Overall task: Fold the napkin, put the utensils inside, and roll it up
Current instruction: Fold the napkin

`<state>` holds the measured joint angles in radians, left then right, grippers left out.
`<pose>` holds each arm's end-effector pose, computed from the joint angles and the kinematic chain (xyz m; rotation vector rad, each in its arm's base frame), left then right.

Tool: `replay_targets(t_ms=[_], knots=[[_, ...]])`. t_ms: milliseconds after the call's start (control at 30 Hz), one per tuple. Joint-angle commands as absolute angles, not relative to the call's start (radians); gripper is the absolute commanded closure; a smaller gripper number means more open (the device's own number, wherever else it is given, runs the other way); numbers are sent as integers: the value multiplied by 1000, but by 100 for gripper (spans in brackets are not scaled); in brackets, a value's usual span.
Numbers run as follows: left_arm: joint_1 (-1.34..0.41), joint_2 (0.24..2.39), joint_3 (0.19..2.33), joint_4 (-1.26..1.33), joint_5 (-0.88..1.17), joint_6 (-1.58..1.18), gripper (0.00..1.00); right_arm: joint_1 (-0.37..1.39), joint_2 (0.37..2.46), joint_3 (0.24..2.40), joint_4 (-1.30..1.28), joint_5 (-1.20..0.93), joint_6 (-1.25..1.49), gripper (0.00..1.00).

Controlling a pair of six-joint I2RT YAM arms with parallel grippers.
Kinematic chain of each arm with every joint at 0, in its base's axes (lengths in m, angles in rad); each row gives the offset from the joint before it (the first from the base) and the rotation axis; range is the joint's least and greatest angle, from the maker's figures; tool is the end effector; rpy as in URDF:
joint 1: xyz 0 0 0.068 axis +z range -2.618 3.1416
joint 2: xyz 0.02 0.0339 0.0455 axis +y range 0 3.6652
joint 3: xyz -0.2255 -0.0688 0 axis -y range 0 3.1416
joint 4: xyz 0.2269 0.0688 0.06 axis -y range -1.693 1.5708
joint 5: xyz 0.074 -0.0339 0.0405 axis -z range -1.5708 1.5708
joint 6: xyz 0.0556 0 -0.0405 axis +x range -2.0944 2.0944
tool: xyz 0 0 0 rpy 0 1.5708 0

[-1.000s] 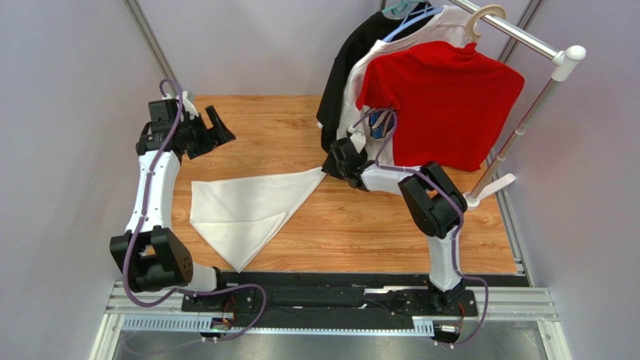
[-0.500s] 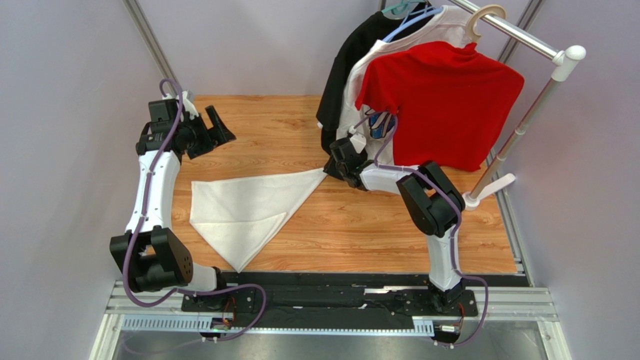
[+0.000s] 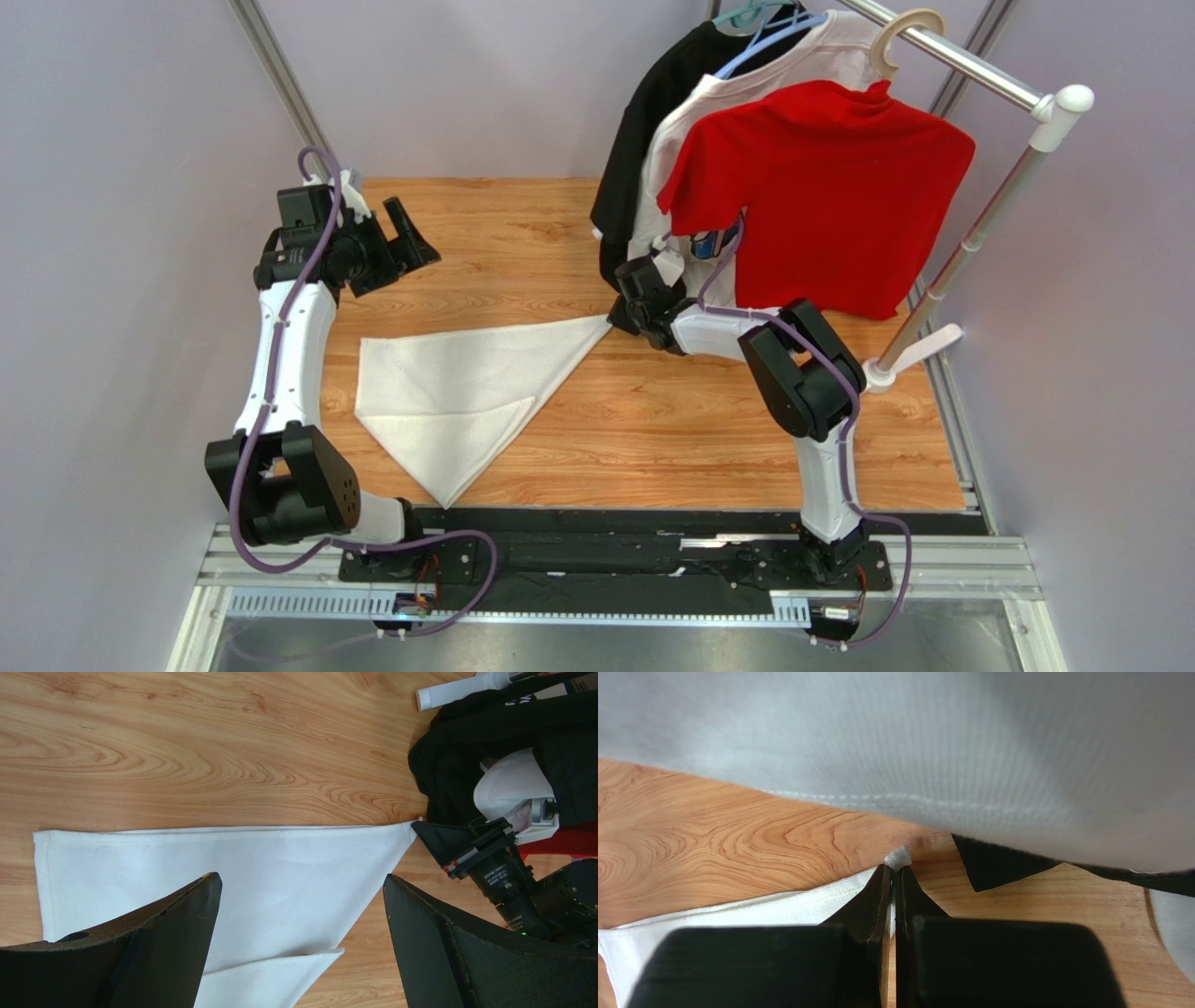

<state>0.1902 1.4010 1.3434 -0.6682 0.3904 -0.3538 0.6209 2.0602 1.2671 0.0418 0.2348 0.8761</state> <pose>0.3042 0.0370 0.2994 -0.4169 2.2485 -0.5325 0.3504 0.2347 0.1055 0.4175 2.3105 0.4905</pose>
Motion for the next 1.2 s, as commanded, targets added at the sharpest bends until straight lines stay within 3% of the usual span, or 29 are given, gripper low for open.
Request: replay_targets(t_ms=[0,667,1167], knots=[[189,1388,1342,-643,407,-360,5,617,2060,1284,48,281,911,100],[189,1401,1341,-641,425,-367,6,624,1798,1124,166,358,943,100],[189,1385,1341,-643,405,-357,6,914,1717,1095,298,238,828,100]])
